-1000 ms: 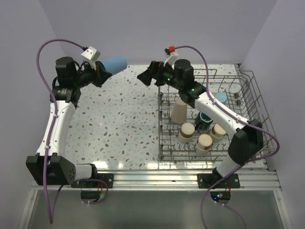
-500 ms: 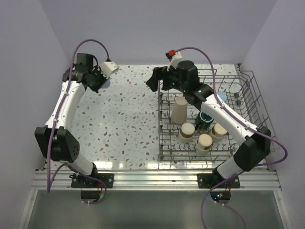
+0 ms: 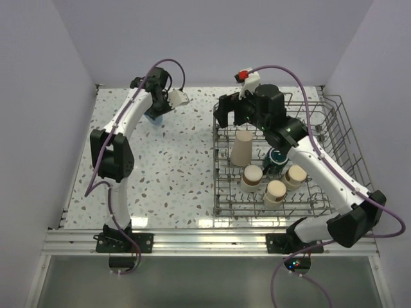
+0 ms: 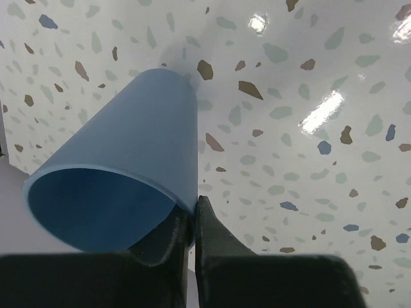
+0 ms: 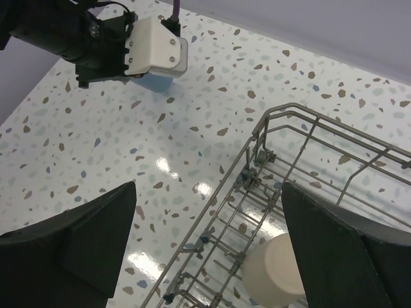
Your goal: Unload the cups from the dish rack
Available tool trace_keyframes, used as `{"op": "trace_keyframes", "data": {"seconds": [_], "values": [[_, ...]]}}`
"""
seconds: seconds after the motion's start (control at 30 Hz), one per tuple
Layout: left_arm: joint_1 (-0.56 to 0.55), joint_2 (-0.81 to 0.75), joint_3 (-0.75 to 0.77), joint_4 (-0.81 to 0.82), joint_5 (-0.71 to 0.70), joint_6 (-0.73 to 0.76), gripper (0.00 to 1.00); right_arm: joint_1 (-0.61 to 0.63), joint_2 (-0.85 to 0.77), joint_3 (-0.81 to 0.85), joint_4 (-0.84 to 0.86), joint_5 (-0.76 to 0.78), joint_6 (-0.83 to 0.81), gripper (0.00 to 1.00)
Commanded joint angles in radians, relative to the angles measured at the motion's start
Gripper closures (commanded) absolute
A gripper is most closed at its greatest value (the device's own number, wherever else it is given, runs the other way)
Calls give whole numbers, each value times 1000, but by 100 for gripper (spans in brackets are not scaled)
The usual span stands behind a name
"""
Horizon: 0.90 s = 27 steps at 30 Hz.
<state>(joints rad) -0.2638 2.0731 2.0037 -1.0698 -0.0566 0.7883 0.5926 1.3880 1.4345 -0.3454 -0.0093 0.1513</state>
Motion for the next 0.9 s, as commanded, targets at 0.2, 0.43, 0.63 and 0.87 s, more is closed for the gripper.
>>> {"op": "trace_keyframes", "data": {"seconds": [0.2, 0.43, 0.63, 0.87], "values": [[5, 99, 144, -114, -75, 121, 100, -7, -63, -48, -14, 43, -68, 2], [6, 120, 152, -131, -35, 160, 100, -7, -50, -55, -18, 31, -62, 2], [8, 150, 176, -142, 0, 166, 100, -7, -38, -51, -17, 23, -48, 2], [9, 151, 176, -127, 12, 166, 71, -7, -43, -51, -15, 26, -44, 2]]}}
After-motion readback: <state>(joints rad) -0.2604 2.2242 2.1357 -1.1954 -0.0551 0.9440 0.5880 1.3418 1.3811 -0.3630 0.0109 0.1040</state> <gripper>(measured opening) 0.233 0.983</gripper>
